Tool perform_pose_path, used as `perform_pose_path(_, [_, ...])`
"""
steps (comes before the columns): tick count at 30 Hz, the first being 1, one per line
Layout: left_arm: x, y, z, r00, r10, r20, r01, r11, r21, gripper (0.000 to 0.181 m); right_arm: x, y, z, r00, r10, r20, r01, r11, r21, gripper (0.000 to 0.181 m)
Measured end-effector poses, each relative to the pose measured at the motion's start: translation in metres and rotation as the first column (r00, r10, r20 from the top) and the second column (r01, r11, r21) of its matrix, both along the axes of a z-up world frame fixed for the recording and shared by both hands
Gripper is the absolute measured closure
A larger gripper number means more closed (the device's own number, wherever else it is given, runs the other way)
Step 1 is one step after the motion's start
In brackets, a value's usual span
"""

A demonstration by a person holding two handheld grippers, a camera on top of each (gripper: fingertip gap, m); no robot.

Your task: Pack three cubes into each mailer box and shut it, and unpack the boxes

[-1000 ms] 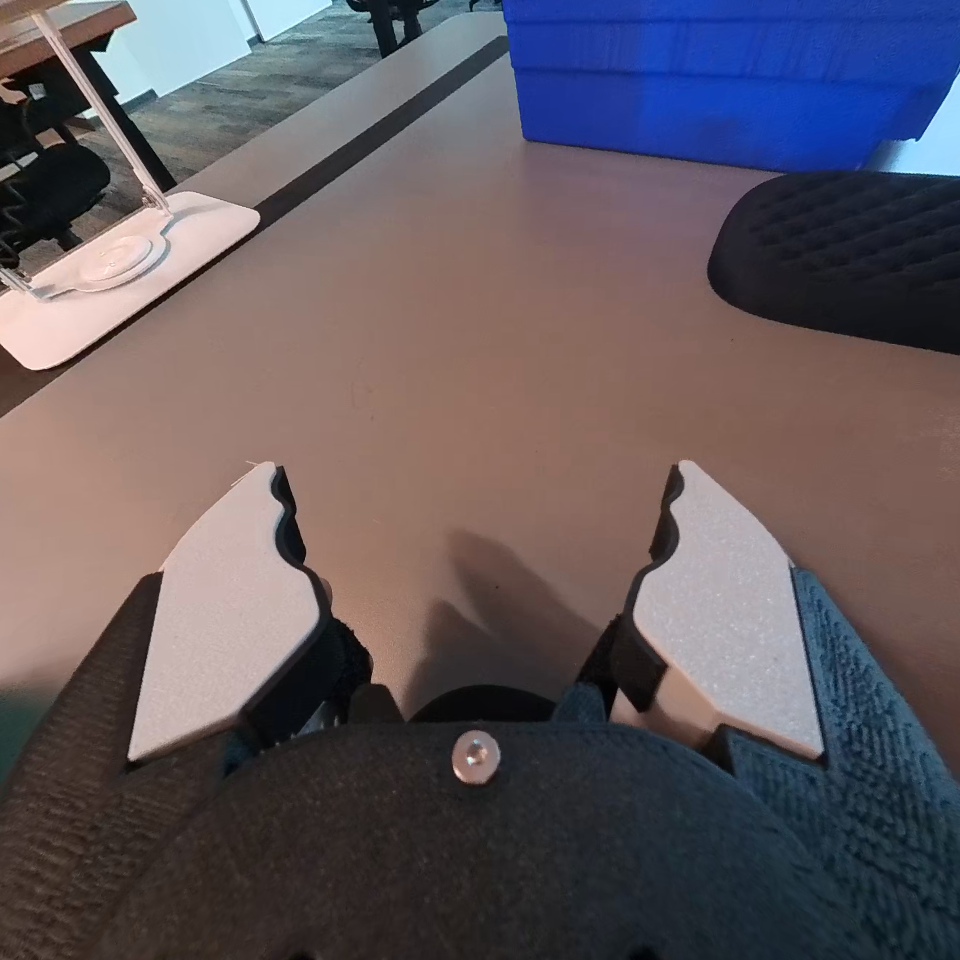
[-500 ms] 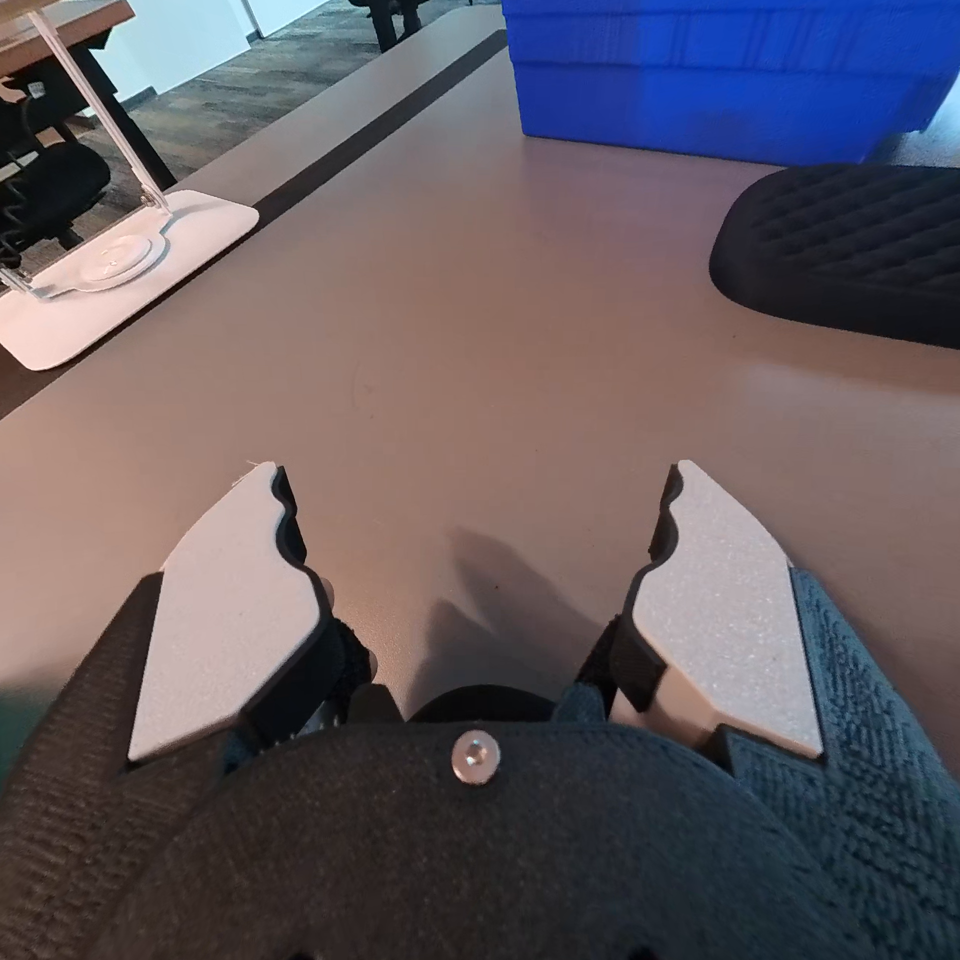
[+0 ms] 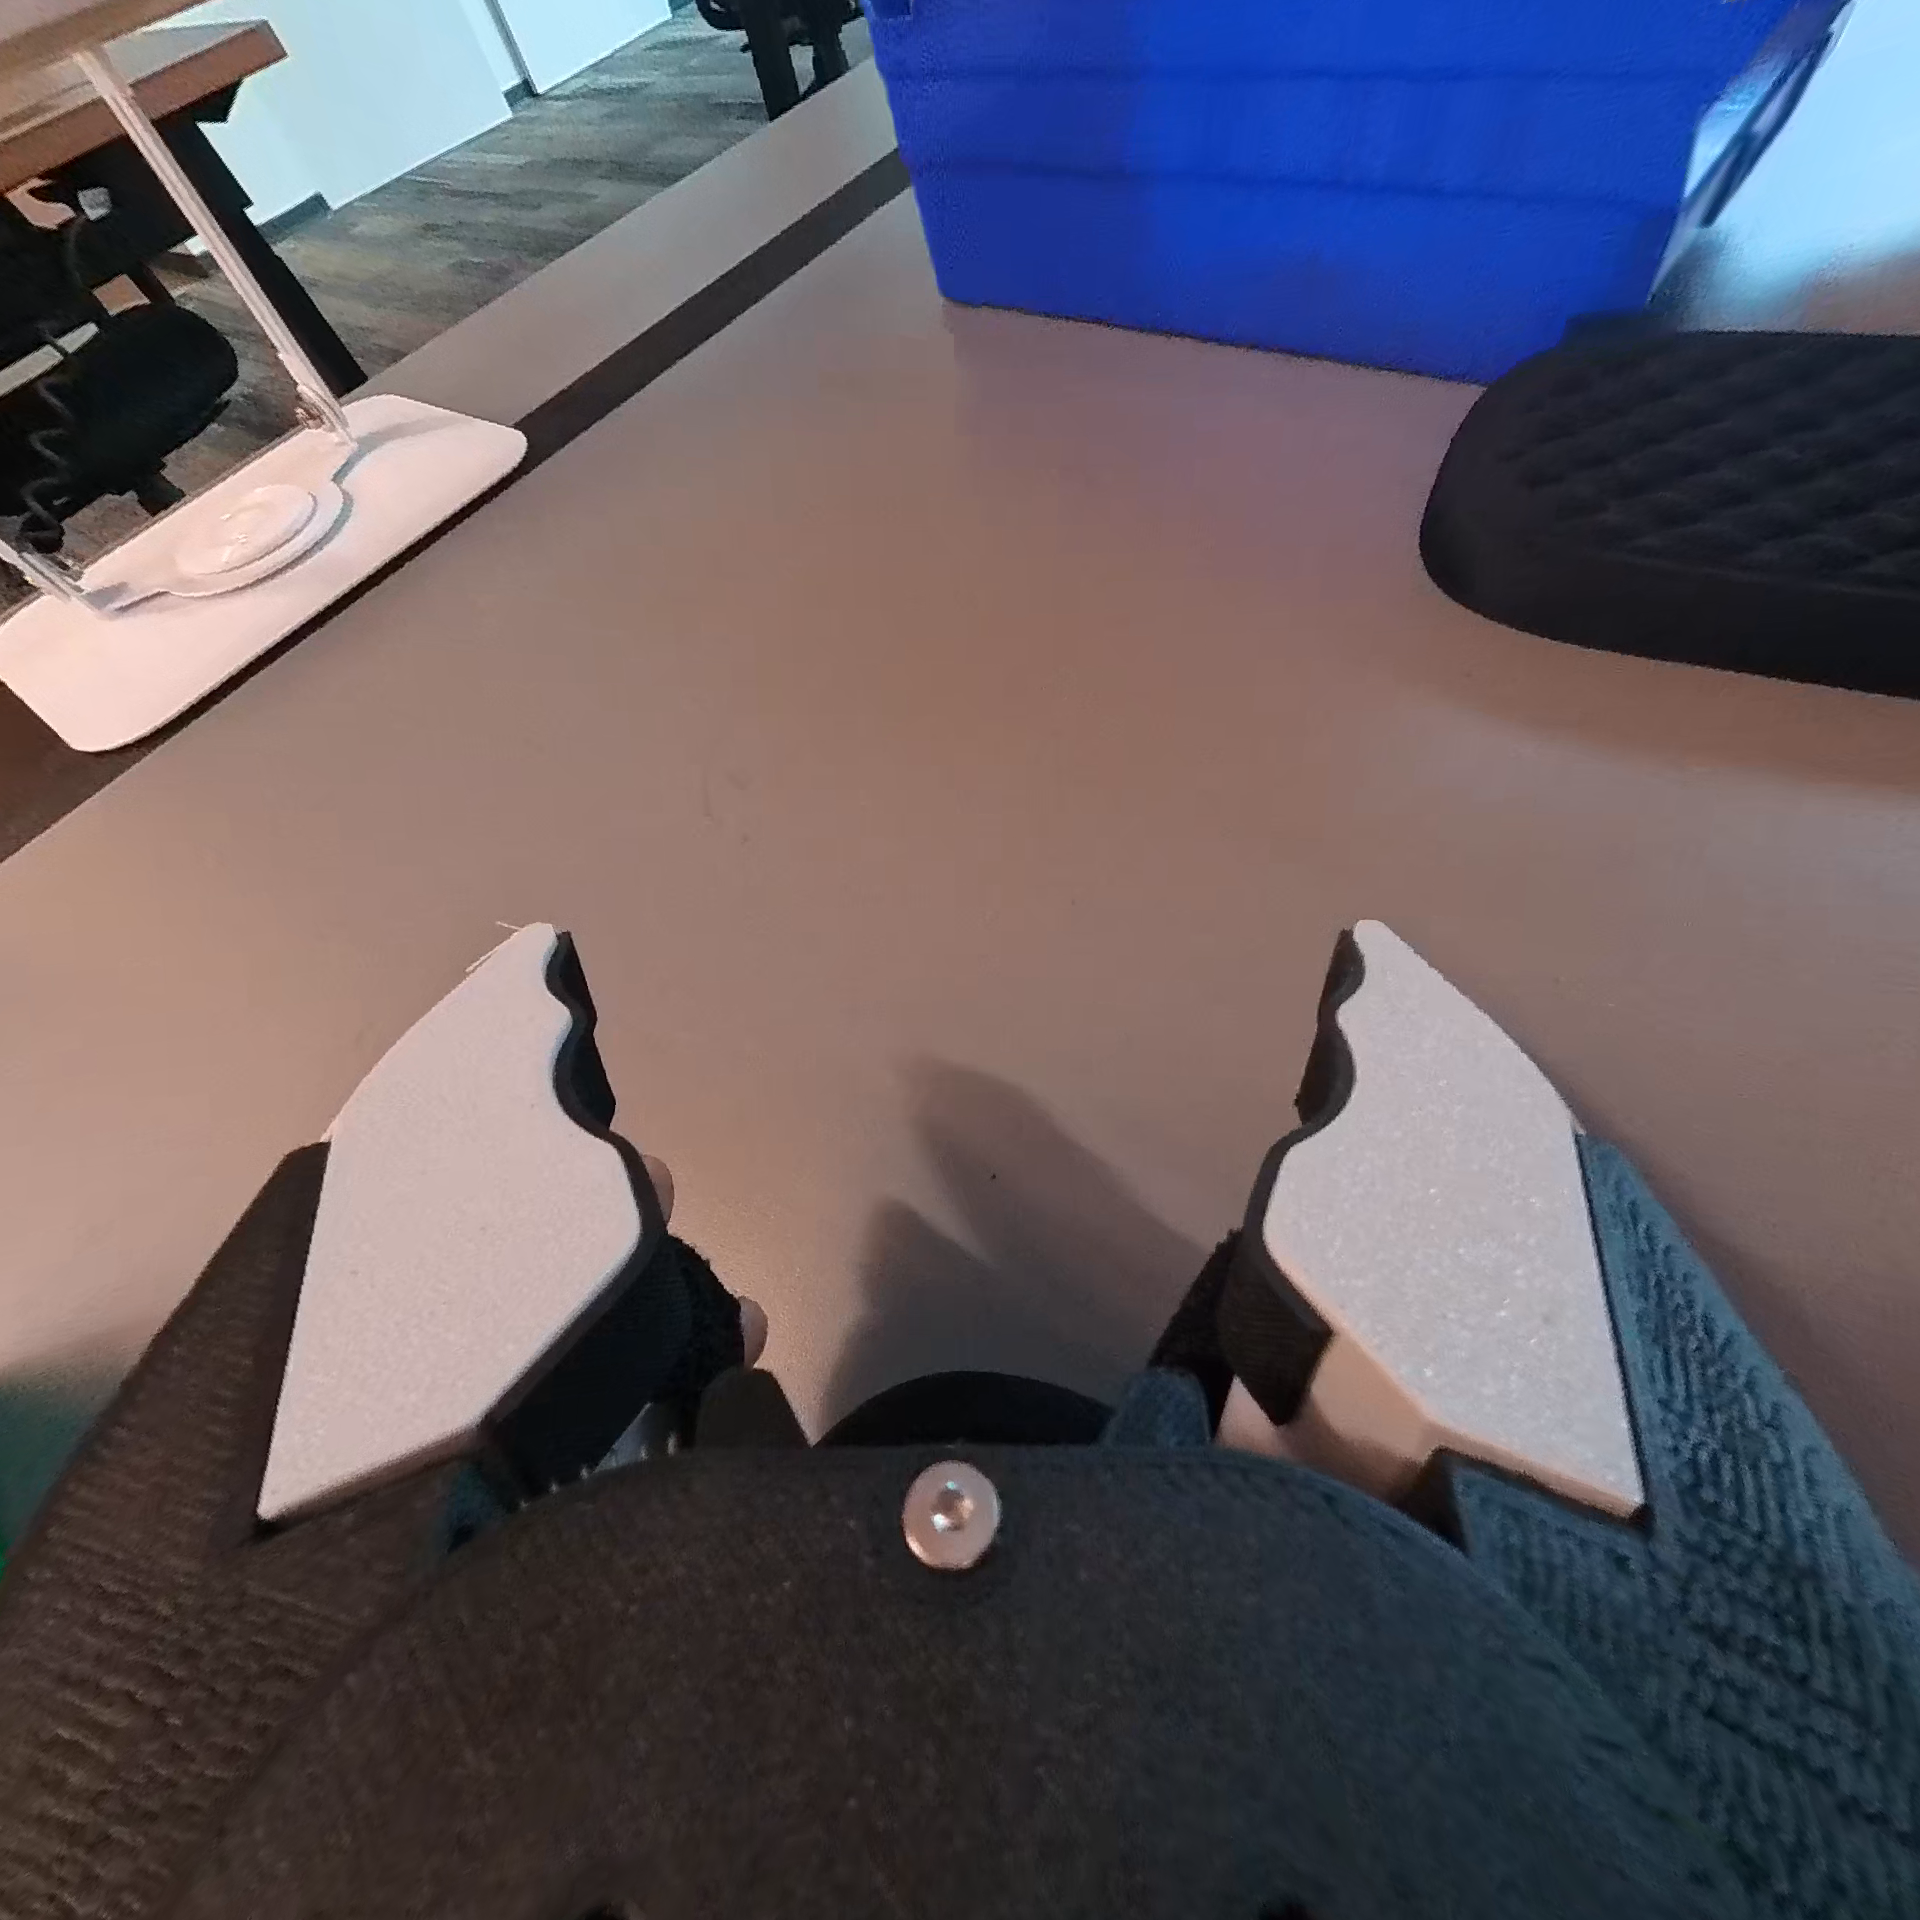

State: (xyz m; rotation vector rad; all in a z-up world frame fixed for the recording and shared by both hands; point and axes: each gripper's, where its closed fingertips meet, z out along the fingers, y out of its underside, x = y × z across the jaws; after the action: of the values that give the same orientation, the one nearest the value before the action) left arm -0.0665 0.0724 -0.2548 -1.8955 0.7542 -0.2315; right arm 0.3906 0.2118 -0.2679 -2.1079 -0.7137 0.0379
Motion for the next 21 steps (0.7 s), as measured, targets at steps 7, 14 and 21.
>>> perform_pose_path(7, [0.000, 0.000, -0.001, 1.000, 0.005, -0.008, -0.005, 1.000, 0.001, 0.051, -0.045, 0.030, 0.001, 0.999, 0.023, -0.029, -0.021, 0.999, 0.049, 0.171])
perform_pose_path(14, [-0.003, 0.002, 0.003, 1.000, 0.019, 0.017, -0.019, 1.000, 0.006, 0.051, -0.108, 0.035, 0.001, 0.996, 0.083, 0.017, -0.084, 0.995, 0.051, 0.170])
perform_pose_path(21, [-0.005, 0.004, 0.007, 0.999, 0.046, 0.009, -0.046, 0.998, 0.038, 0.056, -0.176, 0.020, 0.001, 0.994, 0.105, 0.024, -0.107, 0.992, 0.066, 0.168])
